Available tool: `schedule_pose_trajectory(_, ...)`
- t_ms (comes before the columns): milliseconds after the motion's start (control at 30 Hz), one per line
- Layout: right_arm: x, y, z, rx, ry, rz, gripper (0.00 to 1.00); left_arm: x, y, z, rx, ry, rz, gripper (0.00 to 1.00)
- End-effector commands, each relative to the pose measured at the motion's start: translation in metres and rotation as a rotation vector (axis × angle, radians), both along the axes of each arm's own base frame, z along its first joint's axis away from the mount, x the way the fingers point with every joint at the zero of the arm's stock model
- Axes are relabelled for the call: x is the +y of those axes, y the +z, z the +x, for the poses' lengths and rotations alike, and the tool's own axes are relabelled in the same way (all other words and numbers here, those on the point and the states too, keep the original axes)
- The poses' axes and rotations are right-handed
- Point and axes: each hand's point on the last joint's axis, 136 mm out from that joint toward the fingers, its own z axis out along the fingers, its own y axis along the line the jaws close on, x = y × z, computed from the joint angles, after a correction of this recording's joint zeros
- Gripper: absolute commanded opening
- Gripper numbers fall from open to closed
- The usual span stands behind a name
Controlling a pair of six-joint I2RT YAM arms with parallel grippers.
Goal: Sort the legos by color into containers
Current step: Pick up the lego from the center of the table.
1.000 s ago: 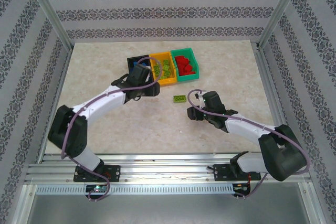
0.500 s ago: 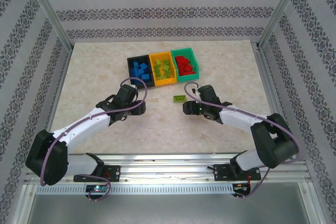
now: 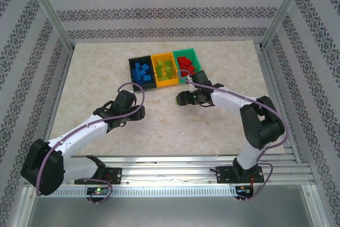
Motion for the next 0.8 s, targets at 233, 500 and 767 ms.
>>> schedule_pose_trajectory(233, 0.012, -0.013, 0.005, 0.108, 0.054, -0.033, 0.85, 0.001, -0.004, -0.006, -0.010, 0.023, -0.034, 0.64)
schedule_pose_trajectory(500, 0.022, -0.026, 0.009, 0.124, 0.079, -0.126, 0.86, 0.005, -0.004, -0.010, -0.013, 0.022, -0.028, 0.64)
schedule_pose_trajectory(767, 0.022, -0.039, 0.013, 0.116, 0.090, -0.288, 0.86, 0.006, -0.006, -0.014, -0.017, 0.019, -0.035, 0.64)
